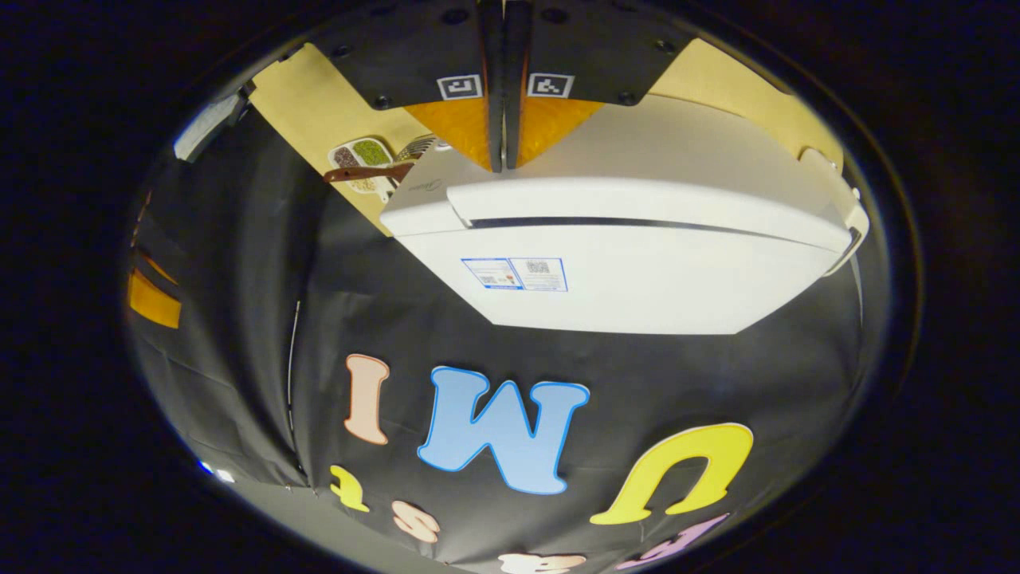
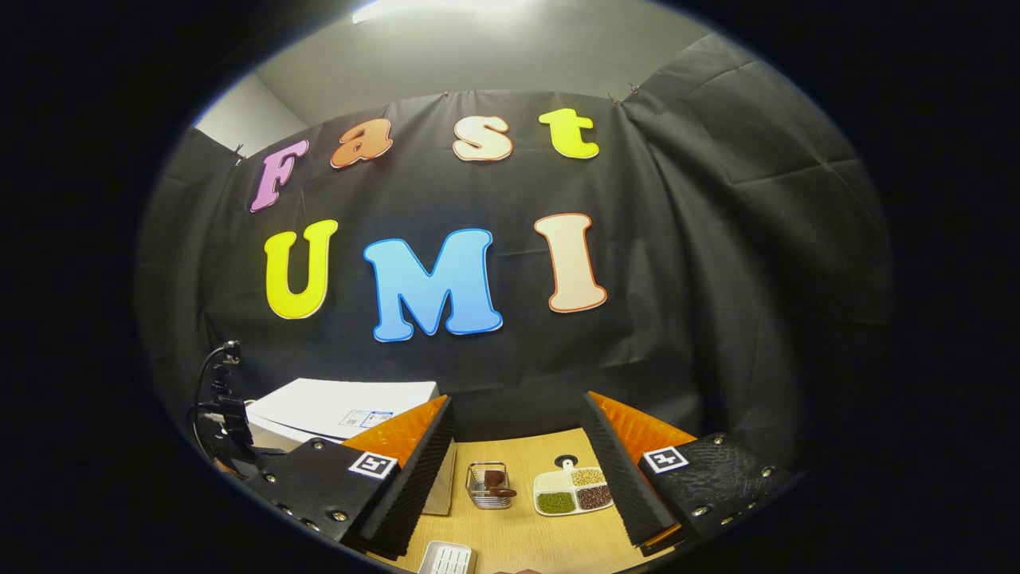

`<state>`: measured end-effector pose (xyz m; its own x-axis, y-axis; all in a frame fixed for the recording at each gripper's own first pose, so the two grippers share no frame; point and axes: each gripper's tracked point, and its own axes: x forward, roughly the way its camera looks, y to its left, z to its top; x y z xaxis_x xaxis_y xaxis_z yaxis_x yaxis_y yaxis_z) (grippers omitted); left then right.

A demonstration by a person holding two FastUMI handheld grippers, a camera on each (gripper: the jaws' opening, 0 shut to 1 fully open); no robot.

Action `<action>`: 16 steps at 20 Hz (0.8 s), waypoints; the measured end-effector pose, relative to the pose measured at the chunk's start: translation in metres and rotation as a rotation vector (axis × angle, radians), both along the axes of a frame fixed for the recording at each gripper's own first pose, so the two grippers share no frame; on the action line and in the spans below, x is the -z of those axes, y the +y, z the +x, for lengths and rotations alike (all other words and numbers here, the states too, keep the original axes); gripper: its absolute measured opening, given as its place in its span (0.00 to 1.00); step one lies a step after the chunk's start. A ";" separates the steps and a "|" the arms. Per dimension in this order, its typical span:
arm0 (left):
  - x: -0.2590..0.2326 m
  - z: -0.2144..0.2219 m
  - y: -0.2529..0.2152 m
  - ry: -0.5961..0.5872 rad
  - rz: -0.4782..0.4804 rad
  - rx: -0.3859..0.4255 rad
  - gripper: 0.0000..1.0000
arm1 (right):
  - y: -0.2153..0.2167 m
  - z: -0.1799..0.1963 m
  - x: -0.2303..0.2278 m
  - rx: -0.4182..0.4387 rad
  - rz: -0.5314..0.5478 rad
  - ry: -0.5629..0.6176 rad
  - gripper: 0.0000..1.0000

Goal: Open the microwave oven with the left hand, put the food in, and close the microwave oven.

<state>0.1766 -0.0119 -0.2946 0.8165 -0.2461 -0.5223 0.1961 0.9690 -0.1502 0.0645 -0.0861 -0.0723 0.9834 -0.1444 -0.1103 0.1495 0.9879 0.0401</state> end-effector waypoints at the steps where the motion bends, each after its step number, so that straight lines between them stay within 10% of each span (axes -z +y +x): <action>1: -0.002 0.000 -0.001 -0.016 0.026 0.013 0.07 | -0.001 0.000 -0.001 0.005 0.000 0.001 0.96; 16: -0.001 0.000 -0.001 -0.028 0.046 0.015 0.07 | 0.006 0.002 0.003 -0.018 -0.001 0.011 0.96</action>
<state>0.1768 -0.0133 -0.2940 0.8275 -0.2346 -0.5101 0.2140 0.9717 -0.0997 0.0668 -0.0801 -0.0755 0.9845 -0.1269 -0.1214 0.1323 0.9905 0.0374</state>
